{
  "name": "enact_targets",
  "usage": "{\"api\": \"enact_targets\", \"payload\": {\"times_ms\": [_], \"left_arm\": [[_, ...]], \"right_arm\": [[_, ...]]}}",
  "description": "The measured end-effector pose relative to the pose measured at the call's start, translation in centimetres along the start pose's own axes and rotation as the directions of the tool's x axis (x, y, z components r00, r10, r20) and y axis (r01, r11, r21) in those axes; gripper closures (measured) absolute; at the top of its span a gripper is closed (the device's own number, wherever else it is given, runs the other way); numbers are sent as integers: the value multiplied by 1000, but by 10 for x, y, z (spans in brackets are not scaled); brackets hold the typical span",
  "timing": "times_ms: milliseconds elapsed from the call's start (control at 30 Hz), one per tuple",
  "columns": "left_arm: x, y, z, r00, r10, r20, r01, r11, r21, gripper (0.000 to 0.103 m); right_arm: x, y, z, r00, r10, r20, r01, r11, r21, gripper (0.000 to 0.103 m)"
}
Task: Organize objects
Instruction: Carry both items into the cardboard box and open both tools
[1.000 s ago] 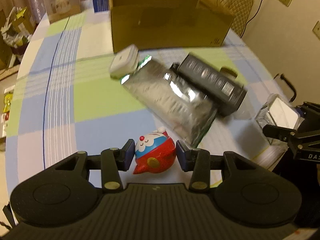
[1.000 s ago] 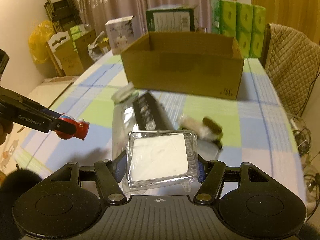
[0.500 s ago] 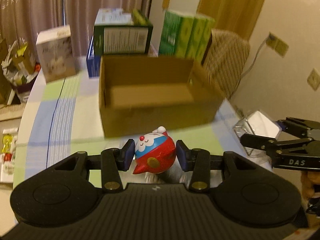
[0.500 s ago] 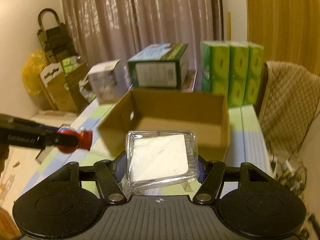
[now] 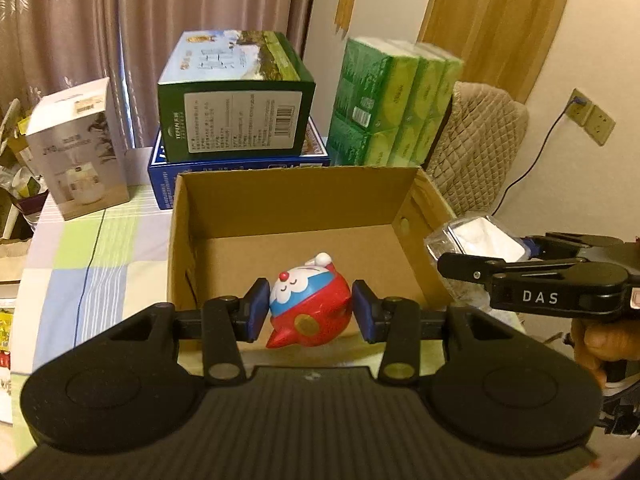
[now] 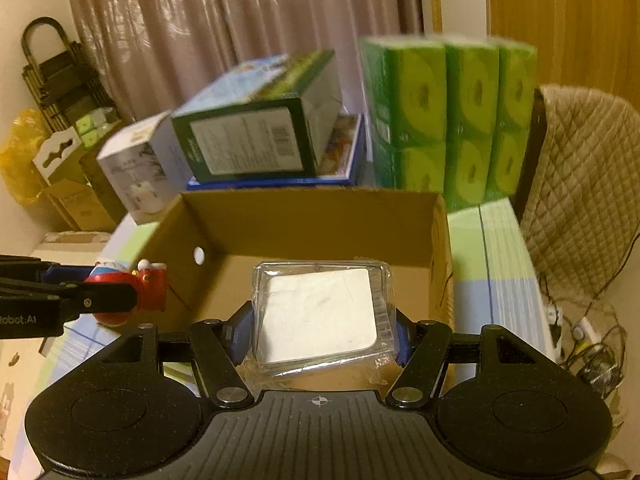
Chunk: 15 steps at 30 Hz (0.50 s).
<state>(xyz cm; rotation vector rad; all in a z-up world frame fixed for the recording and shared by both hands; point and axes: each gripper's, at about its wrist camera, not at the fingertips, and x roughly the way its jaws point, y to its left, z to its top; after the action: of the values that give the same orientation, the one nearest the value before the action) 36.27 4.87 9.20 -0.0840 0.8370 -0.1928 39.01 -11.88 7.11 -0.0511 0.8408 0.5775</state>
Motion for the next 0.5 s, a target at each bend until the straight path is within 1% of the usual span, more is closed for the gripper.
{"api": "enact_targets", "payload": {"times_ms": [233, 400, 500], "left_arm": [[52, 4, 1, 998, 6, -55, -6, 1000, 0, 64], [74, 5, -2, 997, 2, -83, -1, 1000, 5, 64], [86, 6, -3, 996, 17, -91, -17, 1000, 1, 64]], "right_arm": [[37, -21, -7, 999, -11, -53, 13, 999, 39, 41], [47, -25, -9, 998, -5, -60, 8, 998, 58, 41], [50, -26, -9, 998, -3, -64, 7, 998, 66, 41]]}}
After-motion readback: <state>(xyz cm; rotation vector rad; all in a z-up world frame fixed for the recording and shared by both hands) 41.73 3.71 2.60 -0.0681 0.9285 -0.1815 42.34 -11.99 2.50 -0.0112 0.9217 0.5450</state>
